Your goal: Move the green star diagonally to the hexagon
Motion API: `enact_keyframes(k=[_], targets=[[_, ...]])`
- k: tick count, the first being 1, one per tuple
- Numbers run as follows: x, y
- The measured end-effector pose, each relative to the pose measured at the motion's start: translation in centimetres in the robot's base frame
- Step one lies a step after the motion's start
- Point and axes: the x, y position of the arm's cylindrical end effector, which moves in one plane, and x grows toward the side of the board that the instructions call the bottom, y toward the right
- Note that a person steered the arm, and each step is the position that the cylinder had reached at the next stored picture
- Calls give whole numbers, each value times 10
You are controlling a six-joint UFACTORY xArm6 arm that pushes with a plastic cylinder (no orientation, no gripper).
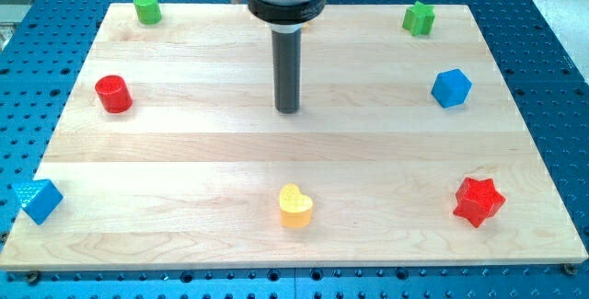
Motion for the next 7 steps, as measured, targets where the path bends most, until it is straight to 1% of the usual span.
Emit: enact_keyframes(k=[1,2,4,5,6,7], targets=[[-32,71],[-54,105],[-73,116],[-120,152],[-128,244],[-159,263]])
